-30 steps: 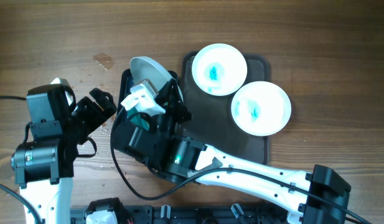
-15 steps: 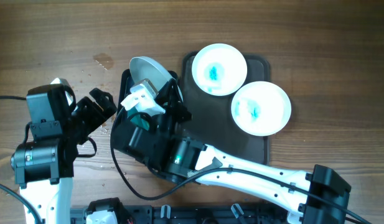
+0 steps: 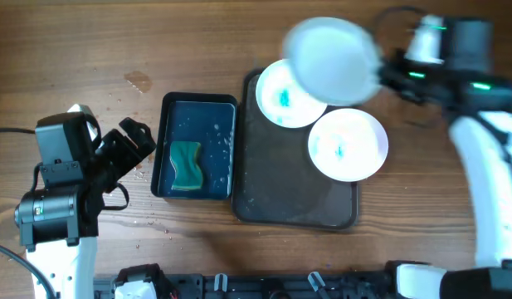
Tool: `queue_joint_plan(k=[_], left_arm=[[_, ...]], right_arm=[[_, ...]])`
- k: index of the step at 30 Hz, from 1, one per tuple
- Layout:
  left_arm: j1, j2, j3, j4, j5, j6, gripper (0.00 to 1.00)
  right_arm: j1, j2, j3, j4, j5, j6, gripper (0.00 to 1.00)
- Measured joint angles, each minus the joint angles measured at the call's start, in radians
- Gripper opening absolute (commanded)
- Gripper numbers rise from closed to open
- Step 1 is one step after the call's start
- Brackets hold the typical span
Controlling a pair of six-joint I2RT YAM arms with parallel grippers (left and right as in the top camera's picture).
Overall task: Clean dirty plates on tray and stack at the side
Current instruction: 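Carry the plate to the right side of the table and release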
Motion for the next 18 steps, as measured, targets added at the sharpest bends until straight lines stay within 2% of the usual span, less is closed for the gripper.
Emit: queue_joint_plan(k=[1,3,6,8,11,15,17,18], left_arm=[[0.0,0.0,0.0,0.0,0.0,0.0,1.0],[0.0,0.0,0.0,0.0,0.0,0.0,1.0],[0.0,0.0,0.0,0.0,0.0,0.0,1.0],[0.0,0.0,0.0,-0.001,0.0,0.0,1.0],[0.0,0.0,0.0,0.0,0.0,0.0,1.0],[0.0,0.0,0.0,0.0,0.0,0.0,1.0],[0.0,0.0,0.0,-0.001,0.0,0.0,1.0],[0.0,0.0,0.0,-0.001,0.0,0.0,1.0]], right_arm=[[-0.111,-0.007,-0.019,-0.043,0.001,-0.007,0.04],[-0.267,-0.003,-0.119,-0.024,0.021,-0.014,0.04],[-0.47,0.05,-0.346,0.127,0.092,-0.017,0.04],[-0.541,0.074,-0.438,0.22,0.139,-0.018,0.04],[-0.547,0.092,-0.523,0.3,0.23,-0.017,0.04],[-0.468,0.092,-0.545,0.277,0.296,-0.008,0.05],[-0.41,0.092,-0.545,0.238,0.336,-0.001,0.29],[-0.389,0.092,-0.545,0.214,0.35,-0.002,0.31]])
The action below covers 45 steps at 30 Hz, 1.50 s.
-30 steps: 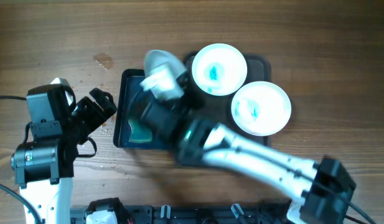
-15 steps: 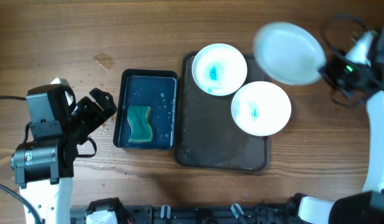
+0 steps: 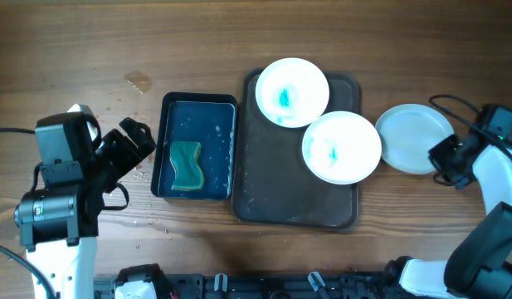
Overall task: Clean dirty plates on tray and stack at the side
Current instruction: 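Carry the plate to the right side of the table and release, then grip the edge of the second white plate with the right gripper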
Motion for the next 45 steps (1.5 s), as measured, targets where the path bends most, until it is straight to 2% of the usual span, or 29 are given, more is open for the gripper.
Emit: queue_joint_plan(k=[2,4,5,8,11,12,14,16,18,21,24,29,32,34,35,36,38,42,45], left_arm=[[0.0,0.0,0.0,0.001,0.0,0.0,1.0],[0.0,0.0,0.0,0.0,0.0,0.0,1.0],[0.0,0.0,0.0,0.0,0.0,0.0,1.0],[0.0,0.0,0.0,0.0,0.0,0.0,1.0],[0.0,0.0,0.0,0.0,0.0,0.0,1.0],[0.0,0.0,0.0,0.0,0.0,0.0,1.0],[0.0,0.0,0.0,0.0,0.0,0.0,1.0],[0.0,0.0,0.0,0.0,0.0,0.0,1.0],[0.0,0.0,0.0,0.0,0.0,0.0,1.0],[0.0,0.0,0.0,0.0,0.0,0.0,1.0],[0.0,0.0,0.0,0.0,0.0,0.0,1.0],[0.0,0.0,0.0,0.0,0.0,0.0,1.0],[0.0,0.0,0.0,0.0,0.012,0.0,1.0],[0.0,0.0,0.0,-0.012,0.05,0.0,1.0],[0.0,0.001,0.0,-0.018,0.103,0.005,1.0],[-0.014,0.01,0.002,-0.037,0.151,0.026,1.0],[-0.058,0.042,0.006,-0.085,0.167,0.058,0.91],[-0.206,0.215,0.008,-0.157,0.085,0.089,0.75],[-0.293,0.406,0.01,-0.129,0.003,0.057,0.63]], right_arm=[[0.038,-0.005,0.0,-0.043,0.037,0.015,0.37],[0.038,-0.051,0.0,-0.062,0.023,-0.004,0.53],[0.04,-0.104,0.002,-0.063,-0.019,-0.035,0.56],[0.119,-0.3,0.025,-0.093,-0.248,-0.172,0.57],[0.236,-0.32,0.001,-0.077,-0.292,-0.212,0.58],[0.286,-0.297,-0.037,-0.036,-0.289,-0.213,0.64],[0.337,-0.231,-0.121,0.123,-0.252,-0.194,0.57],[0.355,-0.122,-0.164,0.23,-0.232,-0.187,0.29],[0.356,-0.06,-0.168,0.253,-0.218,-0.184,0.04],[0.356,-0.056,-0.168,0.232,-0.213,-0.181,0.04],[0.357,-0.118,-0.166,0.102,-0.208,-0.181,0.04],[0.397,-0.363,-0.141,-0.148,-0.223,-0.18,0.04],[0.557,-0.378,-0.192,-0.134,-0.238,-0.102,0.04],[0.631,-0.369,-0.272,-0.008,-0.231,-0.018,0.04],[0.686,-0.347,-0.32,0.064,-0.227,0.032,0.23],[0.737,-0.314,-0.367,0.125,-0.211,0.082,0.29],[0.742,-0.307,-0.369,0.157,-0.164,0.064,0.29],[0.743,-0.352,-0.185,-0.077,-0.12,-0.032,0.28],[0.742,-0.44,-0.072,-0.146,-0.122,-0.055,0.28]])
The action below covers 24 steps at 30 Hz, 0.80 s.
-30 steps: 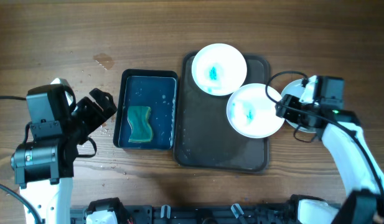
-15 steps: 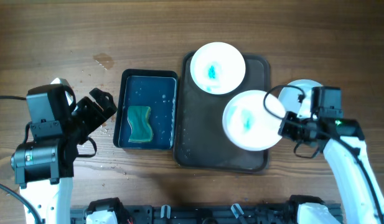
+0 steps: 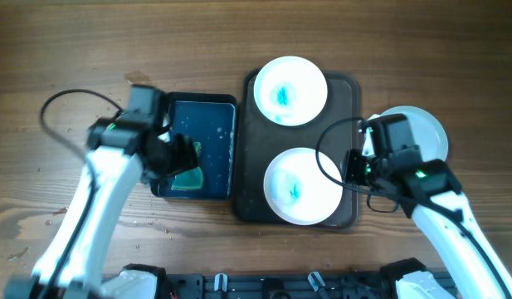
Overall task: Clean dirty plates on tray and stack at the side
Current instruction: 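Grip the edge of the second white plate with the right gripper, then grasp the sponge in the water tray with the left gripper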
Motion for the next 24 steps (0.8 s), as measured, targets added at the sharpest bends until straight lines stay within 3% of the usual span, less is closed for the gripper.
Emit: queue_joint_plan(k=[2,4,10,11,14,18,22,24], left_arm=[[-0.023,0.135,-0.006,0.06,-0.049,-0.036,0.51],[-0.024,0.305,-0.048,0.138,-0.077,-0.074,0.04],[-0.025,0.43,-0.051,0.191,-0.05,-0.085,0.04],[-0.025,0.427,-0.051,0.189,-0.05,-0.084,0.1],[-0.025,0.401,-0.044,0.163,-0.05,-0.069,0.4],[-0.025,0.304,-0.038,0.187,-0.085,-0.058,0.5],[-0.025,0.292,-0.061,0.325,-0.135,-0.058,0.51],[-0.025,0.31,-0.114,0.424,-0.148,-0.058,0.23]], right_arm=[[0.0,-0.055,0.011,-0.013,-0.034,-0.002,0.28],[0.0,-0.062,0.011,-0.034,-0.065,-0.002,0.28],[0.0,-0.06,0.011,-0.049,-0.079,-0.002,0.28],[0.0,-0.06,0.011,-0.049,-0.079,-0.002,0.28],[0.0,-0.06,0.011,-0.049,-0.079,-0.002,0.28],[0.0,-0.06,0.011,-0.048,-0.079,-0.001,0.28],[0.0,-0.06,0.011,-0.048,-0.079,0.0,0.28],[0.0,-0.06,0.011,-0.049,-0.079,0.0,0.28]])
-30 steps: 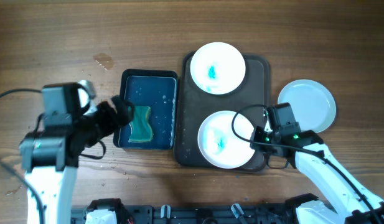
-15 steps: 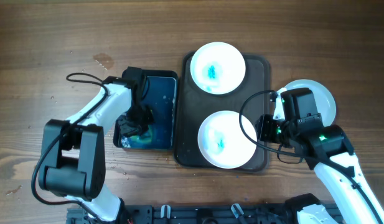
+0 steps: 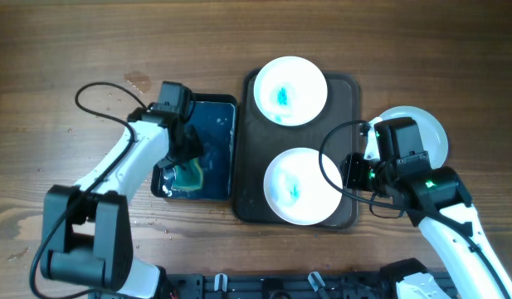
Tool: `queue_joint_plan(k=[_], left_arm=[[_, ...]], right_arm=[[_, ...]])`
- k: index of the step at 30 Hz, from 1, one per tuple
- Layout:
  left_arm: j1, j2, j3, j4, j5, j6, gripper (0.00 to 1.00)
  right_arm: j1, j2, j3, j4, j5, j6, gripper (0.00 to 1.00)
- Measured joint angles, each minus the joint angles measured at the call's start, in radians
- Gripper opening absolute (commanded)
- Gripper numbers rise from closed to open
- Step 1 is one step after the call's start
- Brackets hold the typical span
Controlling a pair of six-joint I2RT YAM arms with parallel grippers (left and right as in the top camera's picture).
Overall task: Clean dirty plates on tray and stack at the side
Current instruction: 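Grasp the sponge in the water tray with the left gripper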
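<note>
A dark tray [image 3: 343, 100] holds two white plates smeared with blue: one at the far end [image 3: 290, 91], one at the near end [image 3: 299, 187]. My right gripper [image 3: 349, 172] is shut on the near plate's right rim. A clean white plate [image 3: 430, 133] lies on the table right of the tray, partly under my right arm. Left of the tray, a blue basin of water [image 3: 214, 133] holds a green sponge [image 3: 189, 177]. My left gripper [image 3: 184, 160] reaches down into the basin and pinches the sponge, which stands bent on its edge.
A few water drops and a wet spot [image 3: 138, 81] mark the wood left of the basin. A black cable [image 3: 94, 91] loops off my left arm. The robot's dark base rail [image 3: 280, 286] runs along the near table edge.
My left arm has swung, its wrist now over the basin's left side, and the sponge has gone from lying flat to standing bent in its grip. The right gripper and plates have barely moved.
My right gripper first held a clean plate above the tray's far right, with the left arm parked left of the basin. Then that plate lay on the table right of the tray. Later the right gripper had drawn one dirty plate to the tray's near end while the left gripper reached the sponge, which it now grips.
</note>
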Motion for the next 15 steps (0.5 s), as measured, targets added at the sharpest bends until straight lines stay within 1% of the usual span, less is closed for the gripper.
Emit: queue_joint_plan(k=[1,2,4,5,6,7,8,9,10,11,12,13,15], left_arm=[[0.0,0.013,-0.03,0.047,-0.005,-0.002,0.04],[0.0,0.03,-0.056,0.084,-0.011,0.001,0.04],[0.0,0.035,-0.061,0.092,-0.018,0.006,0.04],[0.0,0.035,-0.058,0.085,-0.019,0.007,0.07],[0.0,0.035,-0.055,0.076,-0.02,0.007,0.13],[0.0,0.035,-0.044,0.054,-0.021,0.006,0.24],[0.0,0.035,-0.031,0.017,-0.022,0.005,0.43],[0.0,0.032,-0.014,-0.032,-0.022,0.007,0.57],[0.0,0.01,0.011,-0.097,-0.022,0.01,0.66],[0.0,-0.01,0.029,-0.132,-0.022,0.008,0.66],[0.0,-0.035,0.043,-0.172,-0.022,0.008,0.63],[0.0,-0.06,0.049,-0.2,-0.022,0.01,0.54],[0.0,-0.097,0.058,-0.251,-0.021,0.014,0.48]], right_arm=[[0.0,0.0,0.0,0.0,0.0,0.002,0.28],[0.0,0.0,0.0,0.0,0.0,0.003,0.28],[0.0,0.0,0.0,0.0,0.0,0.009,0.28],[0.0,0.0,0.0,0.0,0.0,0.011,0.28],[0.0,0.0,0.0,-0.003,0.0,0.014,0.28],[0.0,0.0,0.0,-0.004,0.0,0.015,0.28],[0.0,0.0,0.0,-0.007,0.0,0.016,0.28],[0.0,0.0,0.0,-0.008,0.0,0.018,0.28],[0.0,0.0,0.0,-0.008,0.0,0.018,0.29],[0.0,0.0,0.0,-0.008,0.0,0.018,0.3],[0.0,0.0,0.0,-0.01,0.0,0.019,0.33],[0.0,0.0,0.0,-0.018,0.0,0.019,0.33],[0.0,0.0,0.0,-0.038,0.0,0.023,0.34]])
